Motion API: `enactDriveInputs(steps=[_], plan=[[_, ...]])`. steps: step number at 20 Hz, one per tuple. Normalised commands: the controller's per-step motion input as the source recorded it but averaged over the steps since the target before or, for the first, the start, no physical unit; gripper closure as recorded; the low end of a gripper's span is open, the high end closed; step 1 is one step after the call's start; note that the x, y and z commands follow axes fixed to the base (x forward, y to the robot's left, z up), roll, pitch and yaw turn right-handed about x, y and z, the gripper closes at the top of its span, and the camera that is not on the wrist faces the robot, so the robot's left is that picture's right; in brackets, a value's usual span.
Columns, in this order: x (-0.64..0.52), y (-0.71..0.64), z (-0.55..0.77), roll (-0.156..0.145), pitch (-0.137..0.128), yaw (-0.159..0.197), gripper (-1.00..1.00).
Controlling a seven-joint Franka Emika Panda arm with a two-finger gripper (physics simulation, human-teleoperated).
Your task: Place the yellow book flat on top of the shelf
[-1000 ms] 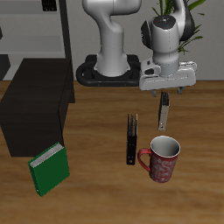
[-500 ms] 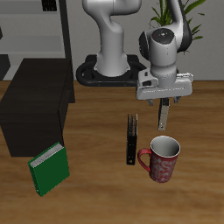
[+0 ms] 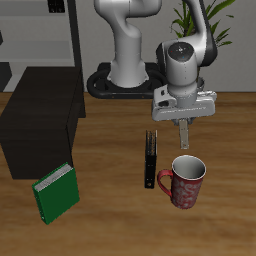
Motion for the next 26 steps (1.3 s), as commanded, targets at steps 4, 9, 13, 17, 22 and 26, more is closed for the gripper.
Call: enactDriveInputs(steps=[4, 9, 13, 17, 22, 26], plan=[[0.03, -0.15, 0.14, -0.010, -0.034, 0.036, 1.00], [0.01, -0.25, 0.38, -0.033, -0.073, 0.073, 1.00], [-0.01, -0.47, 0.59, -0.040, -0.066, 0.058, 1.00], [0.04, -0.69, 0.60, -0.098, -0.032, 0.058, 1.00], [0.03, -0.54, 0.42, -0.103, -0.043, 0.045, 1.00], [0.09, -0.70, 0.50, -0.144, -0.077, 0.057, 1.00]])
